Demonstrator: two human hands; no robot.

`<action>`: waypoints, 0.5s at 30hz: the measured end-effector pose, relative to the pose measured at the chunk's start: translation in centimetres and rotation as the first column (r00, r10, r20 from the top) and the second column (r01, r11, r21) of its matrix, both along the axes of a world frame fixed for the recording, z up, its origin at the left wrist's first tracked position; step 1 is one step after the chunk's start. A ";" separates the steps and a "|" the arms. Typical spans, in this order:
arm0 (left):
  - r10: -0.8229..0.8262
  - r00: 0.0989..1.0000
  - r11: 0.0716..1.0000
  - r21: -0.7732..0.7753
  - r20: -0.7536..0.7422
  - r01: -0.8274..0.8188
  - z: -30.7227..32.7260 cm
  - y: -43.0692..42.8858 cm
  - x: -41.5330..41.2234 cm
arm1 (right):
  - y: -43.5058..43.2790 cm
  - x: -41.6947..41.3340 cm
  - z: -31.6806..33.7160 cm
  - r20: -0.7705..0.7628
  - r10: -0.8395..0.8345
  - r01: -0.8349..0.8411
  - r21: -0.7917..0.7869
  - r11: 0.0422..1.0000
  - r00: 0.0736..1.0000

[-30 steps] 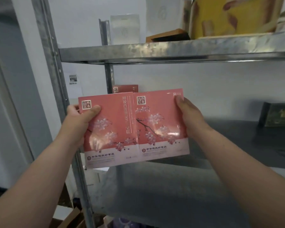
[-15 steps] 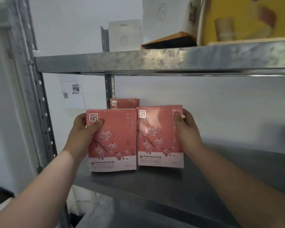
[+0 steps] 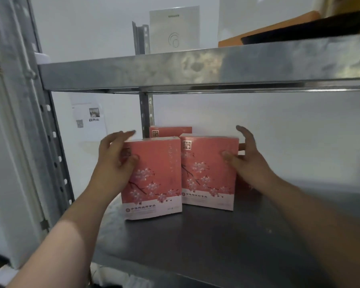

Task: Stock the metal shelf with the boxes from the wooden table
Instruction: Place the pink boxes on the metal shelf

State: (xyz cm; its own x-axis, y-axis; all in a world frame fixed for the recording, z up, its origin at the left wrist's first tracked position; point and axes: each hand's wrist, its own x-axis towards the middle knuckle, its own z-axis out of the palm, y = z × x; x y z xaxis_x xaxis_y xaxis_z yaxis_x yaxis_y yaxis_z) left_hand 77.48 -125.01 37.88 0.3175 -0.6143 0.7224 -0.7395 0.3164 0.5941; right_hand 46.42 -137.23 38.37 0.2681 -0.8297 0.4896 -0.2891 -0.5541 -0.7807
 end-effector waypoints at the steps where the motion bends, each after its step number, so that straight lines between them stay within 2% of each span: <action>1: 0.002 0.999 1.000 -0.009 0.039 -0.002 0.3 0.0 0.2 | -0.2 -0.1 0.3 -0.044 -0.010 0.009 -0.023 1.000 0.999; 3: -0.001 0.999 1.000 -0.009 0.040 0.002 0.5 -0.1 0.6 | -0.8 0.1 0.7 -0.093 -0.052 0.047 -0.051 0.998 0.994; 7: -0.026 0.999 1.000 -0.011 -0.019 0.026 0.5 -1.3 1.2 | -1.5 2.1 0.7 -0.083 -0.070 0.065 -0.056 0.996 0.994; 9: -0.024 1.000 1.000 0.019 -0.002 0.024 0.5 -1.9 1.1 | -1.8 3.6 1.0 -0.115 -0.075 0.068 -0.065 0.996 0.991; 12: 0.045 0.988 0.997 0.056 0.149 -0.054 0.5 -1.9 0.6 | -2.6 5.5 1.9 -0.149 -0.040 0.033 -0.050 0.998 0.988; 15: 0.075 0.944 0.990 0.087 0.321 -0.108 0.6 -0.9 -0.1 | -3.3 7.0 3.0 -0.082 0.052 -0.047 0.071 0.996 0.995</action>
State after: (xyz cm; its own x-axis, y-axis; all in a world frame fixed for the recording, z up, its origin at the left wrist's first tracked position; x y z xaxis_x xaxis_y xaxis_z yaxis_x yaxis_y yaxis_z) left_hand 77.40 -125.92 38.43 0.1411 -0.6691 0.7297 -0.9176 0.1883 0.3501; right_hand 53.39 -140.52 41.33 0.3471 -0.8454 0.4059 -0.3284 -0.5150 -0.7918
